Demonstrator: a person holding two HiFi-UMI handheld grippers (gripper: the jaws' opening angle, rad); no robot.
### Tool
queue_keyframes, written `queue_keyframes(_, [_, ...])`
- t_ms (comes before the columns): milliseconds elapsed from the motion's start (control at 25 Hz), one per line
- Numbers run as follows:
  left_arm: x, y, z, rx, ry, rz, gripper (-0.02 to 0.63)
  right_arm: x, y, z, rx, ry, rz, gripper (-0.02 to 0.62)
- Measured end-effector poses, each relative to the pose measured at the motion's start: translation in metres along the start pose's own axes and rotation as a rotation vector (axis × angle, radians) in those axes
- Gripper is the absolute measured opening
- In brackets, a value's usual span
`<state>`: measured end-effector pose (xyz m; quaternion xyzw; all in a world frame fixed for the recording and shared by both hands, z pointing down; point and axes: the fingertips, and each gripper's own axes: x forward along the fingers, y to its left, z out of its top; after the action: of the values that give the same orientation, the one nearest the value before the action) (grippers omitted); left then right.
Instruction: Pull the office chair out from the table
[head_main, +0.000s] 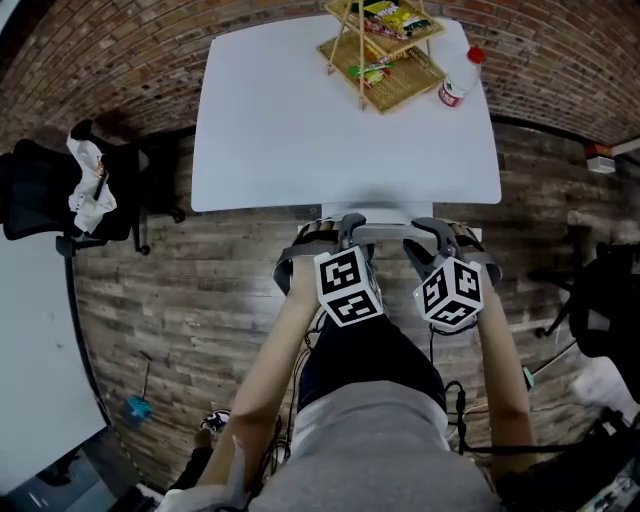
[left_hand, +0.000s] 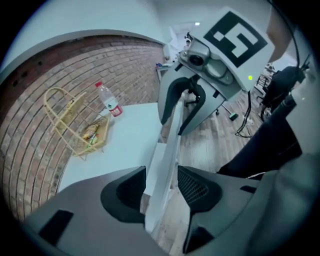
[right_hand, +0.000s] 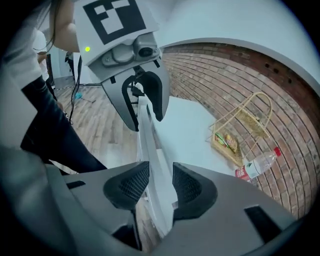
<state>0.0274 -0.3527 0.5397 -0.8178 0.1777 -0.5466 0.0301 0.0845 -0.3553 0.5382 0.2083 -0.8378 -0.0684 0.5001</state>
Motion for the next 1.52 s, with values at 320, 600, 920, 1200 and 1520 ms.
queue_keyframes(320, [0.028, -0.006, 0.005, 0.059, 0.061, -0.124, 0.204, 0.023, 0.005, -0.020, -0.092, 0.130, 0.097, 0.176])
queue_keyframes(600, [0.047, -0.011, -0.001, 0.094, 0.114, -0.166, 0.204, 0.038, 0.009, -0.032, -0.175, 0.217, 0.131, 0.176])
queue_keyframes(920, [0.058, -0.014, -0.010, 0.184, 0.154, -0.124, 0.106, 0.045, 0.018, -0.041, -0.218, 0.268, 0.151, 0.109])
queue_keyframes(1200, [0.060, -0.015, -0.010, 0.197, 0.172, -0.106, 0.094, 0.045, 0.017, -0.041, -0.217, 0.262, 0.147, 0.101])
queue_keyframes(1520, [0.059, -0.016, -0.011, 0.194, 0.178, -0.099, 0.092, 0.045, 0.017, -0.040, -0.211, 0.248, 0.149, 0.100])
